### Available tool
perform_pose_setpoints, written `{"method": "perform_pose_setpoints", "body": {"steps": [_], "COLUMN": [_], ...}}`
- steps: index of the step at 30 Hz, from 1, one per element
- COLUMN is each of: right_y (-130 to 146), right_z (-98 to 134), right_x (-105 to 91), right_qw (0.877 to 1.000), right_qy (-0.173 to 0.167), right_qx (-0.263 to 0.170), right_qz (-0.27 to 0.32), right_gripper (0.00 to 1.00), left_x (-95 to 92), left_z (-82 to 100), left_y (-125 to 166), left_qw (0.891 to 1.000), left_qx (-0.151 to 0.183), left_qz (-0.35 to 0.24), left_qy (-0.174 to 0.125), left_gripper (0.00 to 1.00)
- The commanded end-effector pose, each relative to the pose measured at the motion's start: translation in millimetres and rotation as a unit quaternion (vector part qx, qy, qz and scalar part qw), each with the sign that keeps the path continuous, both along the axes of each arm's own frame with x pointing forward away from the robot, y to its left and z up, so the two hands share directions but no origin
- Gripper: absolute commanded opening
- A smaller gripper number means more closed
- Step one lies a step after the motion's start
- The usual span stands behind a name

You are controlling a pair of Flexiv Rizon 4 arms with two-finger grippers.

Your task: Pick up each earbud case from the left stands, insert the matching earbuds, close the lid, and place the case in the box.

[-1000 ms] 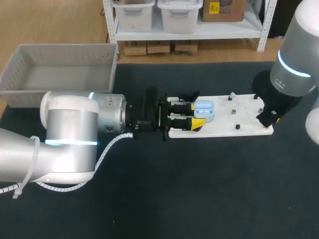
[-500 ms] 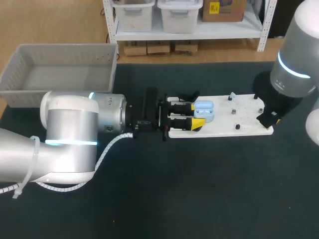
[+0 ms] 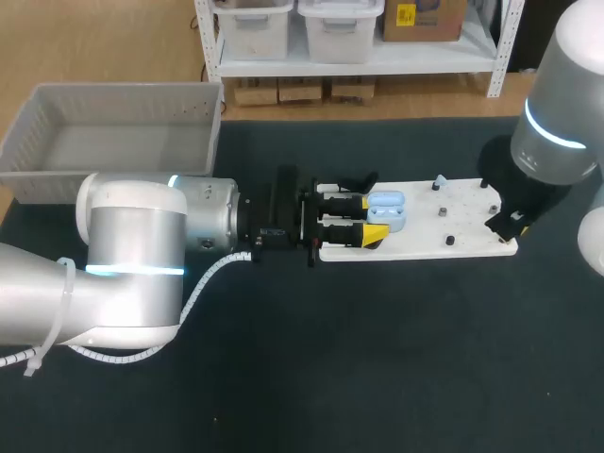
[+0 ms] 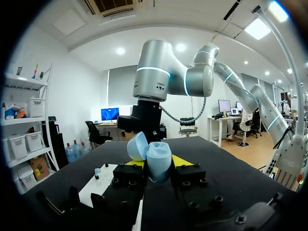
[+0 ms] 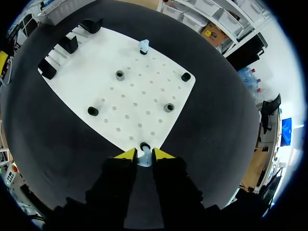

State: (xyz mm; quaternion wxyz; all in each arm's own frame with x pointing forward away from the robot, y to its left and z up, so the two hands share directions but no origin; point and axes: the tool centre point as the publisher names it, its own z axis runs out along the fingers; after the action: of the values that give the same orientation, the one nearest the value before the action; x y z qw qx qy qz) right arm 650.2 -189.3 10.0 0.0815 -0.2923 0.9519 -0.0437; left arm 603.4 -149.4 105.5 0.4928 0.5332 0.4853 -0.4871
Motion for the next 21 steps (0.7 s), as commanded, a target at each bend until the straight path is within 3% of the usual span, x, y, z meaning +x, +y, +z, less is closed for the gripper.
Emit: {"method": "perform_pose_setpoints", "body": {"steps": [1, 10, 17, 21], "right_y": [0.1, 5.8, 20.7, 37.0], "right_z": [-0.2, 21.8, 64.6, 95.4], "right_x": [-2.0, -12.5, -26.3, -34.2], "right_qw": [1.0, 1.0, 1.0, 1.0], "right_qy": [-0.005, -0.011, -0.008, 0.01], "right_qx": [-0.002, -0.005, 0.007, 0.009], "right_qz": [0.0, 0.005, 0.0, -0.028], "right_gripper": [0.0, 0.0, 0.0, 0.0], "left_x": [-1.2, -1.2, -1.2, -1.2], "left_z": [-1.0, -1.0, -1.0, -1.0], "left_y": [-0.2, -0.2, -0.2, -0.2], "left_qw": [1.0, 1.0, 1.0, 1.0], "left_qx": [-0.002, -0.002, -0.002, -0.002], "left_qz": [0.003, 0.003, 0.003, 0.003], "left_qy": [-0.001, -0.001, -0.001, -0.001], "left_gripper": [0.0, 0.0, 0.0, 0.0]}}
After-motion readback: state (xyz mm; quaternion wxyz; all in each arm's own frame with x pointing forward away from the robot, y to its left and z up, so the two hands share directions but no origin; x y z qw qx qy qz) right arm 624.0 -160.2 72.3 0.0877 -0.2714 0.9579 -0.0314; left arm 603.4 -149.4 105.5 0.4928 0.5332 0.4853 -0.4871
